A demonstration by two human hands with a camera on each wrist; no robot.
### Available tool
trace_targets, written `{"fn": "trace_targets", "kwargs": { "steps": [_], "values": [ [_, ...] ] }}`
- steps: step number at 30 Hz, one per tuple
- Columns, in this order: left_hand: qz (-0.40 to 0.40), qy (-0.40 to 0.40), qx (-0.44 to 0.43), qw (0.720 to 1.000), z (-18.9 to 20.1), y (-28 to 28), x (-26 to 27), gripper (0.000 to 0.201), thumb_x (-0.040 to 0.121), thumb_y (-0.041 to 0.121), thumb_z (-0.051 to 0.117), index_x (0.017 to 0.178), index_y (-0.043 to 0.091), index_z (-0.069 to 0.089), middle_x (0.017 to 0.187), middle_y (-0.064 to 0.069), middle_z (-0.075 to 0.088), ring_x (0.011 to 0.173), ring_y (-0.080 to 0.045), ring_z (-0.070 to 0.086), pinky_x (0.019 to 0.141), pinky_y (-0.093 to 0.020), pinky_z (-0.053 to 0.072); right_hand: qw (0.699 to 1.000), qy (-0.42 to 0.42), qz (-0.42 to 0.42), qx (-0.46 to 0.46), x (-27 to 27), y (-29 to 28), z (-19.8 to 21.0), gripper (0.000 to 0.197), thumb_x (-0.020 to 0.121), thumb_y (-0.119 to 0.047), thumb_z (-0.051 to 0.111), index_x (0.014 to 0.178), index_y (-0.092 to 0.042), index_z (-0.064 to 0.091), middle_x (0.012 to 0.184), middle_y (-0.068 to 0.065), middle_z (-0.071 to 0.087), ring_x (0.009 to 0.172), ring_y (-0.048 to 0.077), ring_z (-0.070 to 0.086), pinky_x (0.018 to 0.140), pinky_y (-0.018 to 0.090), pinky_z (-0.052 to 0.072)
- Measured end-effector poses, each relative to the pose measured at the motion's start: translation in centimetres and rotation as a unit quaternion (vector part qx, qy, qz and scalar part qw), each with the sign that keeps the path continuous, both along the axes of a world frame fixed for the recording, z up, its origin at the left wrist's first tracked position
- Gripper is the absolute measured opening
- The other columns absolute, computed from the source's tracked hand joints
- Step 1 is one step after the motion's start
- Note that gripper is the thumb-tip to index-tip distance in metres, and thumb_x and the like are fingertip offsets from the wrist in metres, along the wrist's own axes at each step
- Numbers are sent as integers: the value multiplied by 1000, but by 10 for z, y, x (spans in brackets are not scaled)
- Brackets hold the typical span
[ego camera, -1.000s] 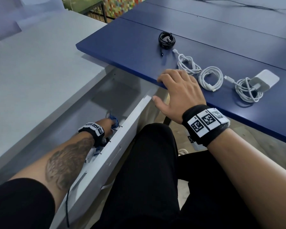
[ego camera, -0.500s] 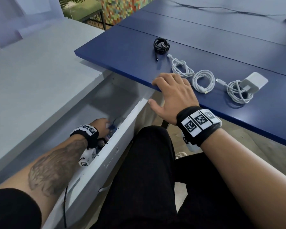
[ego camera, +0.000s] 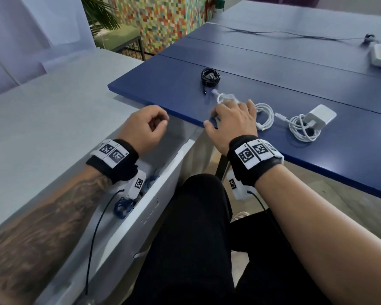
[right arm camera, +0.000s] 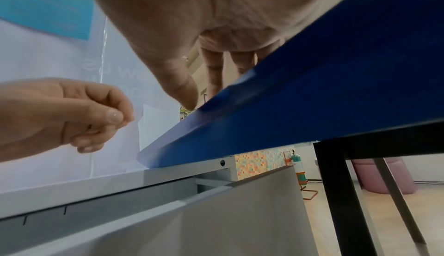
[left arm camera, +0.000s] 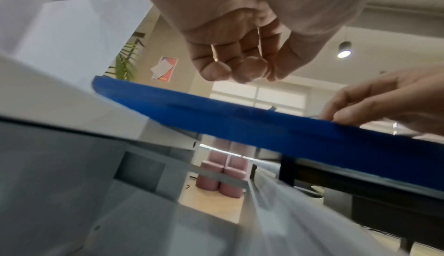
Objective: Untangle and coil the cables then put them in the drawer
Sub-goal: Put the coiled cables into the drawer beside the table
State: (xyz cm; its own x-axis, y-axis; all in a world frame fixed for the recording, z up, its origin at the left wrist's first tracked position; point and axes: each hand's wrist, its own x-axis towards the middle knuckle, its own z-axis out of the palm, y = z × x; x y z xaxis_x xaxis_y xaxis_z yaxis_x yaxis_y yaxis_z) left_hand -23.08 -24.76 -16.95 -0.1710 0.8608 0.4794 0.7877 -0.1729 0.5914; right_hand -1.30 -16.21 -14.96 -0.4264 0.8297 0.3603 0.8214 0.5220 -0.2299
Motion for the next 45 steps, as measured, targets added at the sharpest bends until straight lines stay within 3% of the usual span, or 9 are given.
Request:
{"fn": "trace_targets", "kwargs": {
  "steps": [2,4,9,13,21,28,37,42,45],
  "values": [
    [-29,18,16,999,11,3,10,9,86,13,60,92,19,63,82,9,57,64,-10,53,64,-22,44,998,44,49,-5,3,0,4,10,84,-26,59,91,-24,67,106,0,65,101,26,56,111,38,22],
    [-62,59,15,996,18,8,20,16,87,15,61,102,21,61,96,8,54,62,-11,52,65,-25,47,992,77,103,-6,4,-3,2,18,77,-9,59,86,-22,69,97,2,66,90,27,56,99,33,29],
    [-143,118,-38,982,15,17,41,46,80,19,61,124,28,54,126,12,52,88,-20,63,80,-37,53,974,136,178,-28,0,-8,-9,21,68,-2,56,77,-19,65,83,2,64,80,28,54,88,29,31],
    [-142,107,-35,984,16,19,41,40,80,22,61,120,24,59,116,10,63,97,-15,62,83,-34,52,958,174,219,-58,0,-11,-7,20,63,-1,53,72,-17,61,76,2,62,76,30,53,79,29,34],
    [-84,53,-46,994,10,6,18,17,80,36,66,85,21,59,75,6,64,62,-7,57,63,-32,52,940,191,270,-80,-15,-19,-1,16,69,2,57,77,-12,61,84,5,61,82,29,57,79,41,48],
    [-63,45,-92,993,-19,-6,-14,12,80,32,64,80,24,56,76,7,64,66,-15,60,61,-40,52,968,91,228,-52,-11,-4,-7,30,84,-29,63,113,-20,60,120,-2,58,113,23,50,99,38,42],
    [72,34,-221,972,-121,-20,-76,15,80,16,71,79,25,58,74,5,63,69,-20,62,67,-39,55,981,-41,187,-3,-17,4,-9,30,88,-46,58,108,-23,60,125,-4,53,120,25,46,101,39,37],
    [91,-15,-324,941,-180,-12,-103,28,79,16,67,104,27,62,100,3,68,89,-18,66,84,-31,53,984,-32,174,11,-20,2,-12,32,84,-51,57,103,-25,57,122,-5,52,119,24,46,100,39,37],
    [106,42,-399,910,-206,-5,-107,31,81,10,63,112,13,62,103,-8,66,92,-28,63,79,-28,47,985,-40,169,19,-20,0,-13,35,83,-54,56,103,-25,58,122,-5,51,119,24,46,100,39,38]
  ]
}}
